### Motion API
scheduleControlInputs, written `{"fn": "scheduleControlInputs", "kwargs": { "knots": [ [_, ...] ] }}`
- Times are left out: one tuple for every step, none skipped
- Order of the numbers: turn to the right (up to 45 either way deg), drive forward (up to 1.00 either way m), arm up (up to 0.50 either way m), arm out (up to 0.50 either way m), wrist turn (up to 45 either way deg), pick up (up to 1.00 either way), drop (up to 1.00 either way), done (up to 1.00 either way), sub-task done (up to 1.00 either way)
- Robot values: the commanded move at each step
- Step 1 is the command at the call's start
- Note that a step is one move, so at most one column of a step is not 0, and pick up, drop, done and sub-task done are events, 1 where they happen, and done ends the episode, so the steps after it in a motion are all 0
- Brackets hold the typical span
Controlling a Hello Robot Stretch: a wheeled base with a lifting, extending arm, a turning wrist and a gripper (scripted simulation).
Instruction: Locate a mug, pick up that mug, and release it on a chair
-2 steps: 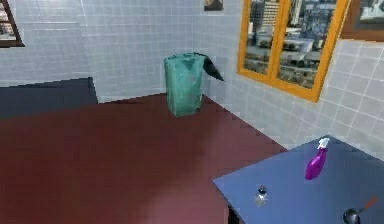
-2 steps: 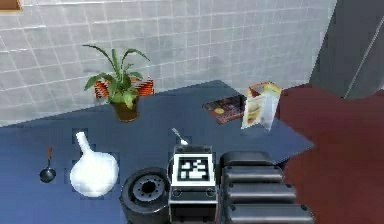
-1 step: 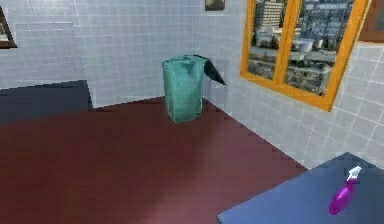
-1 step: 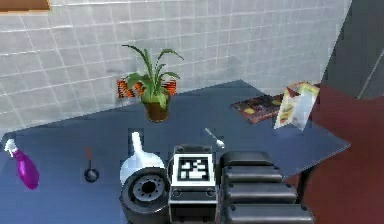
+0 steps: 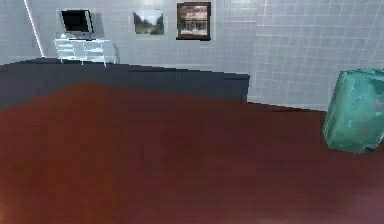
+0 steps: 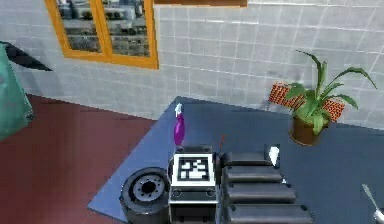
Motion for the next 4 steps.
{"fn": "scheduleControlInputs", "kwargs": {
  "knots": [
    [-45.0,0.00,0.00,0.00,0.0,0.00,0.00,0.00,0.00],
    [-24.0,0.00,0.00,0.00,0.0,0.00,0.00,0.00,0.00],
    [0.0,0.15,0.00,0.00,0.0,0.00,0.00,0.00,0.00],
    [-18.0,0.00,0.00,0.00,0.0,0.00,0.00,0.00,0.00]
  ]
}}
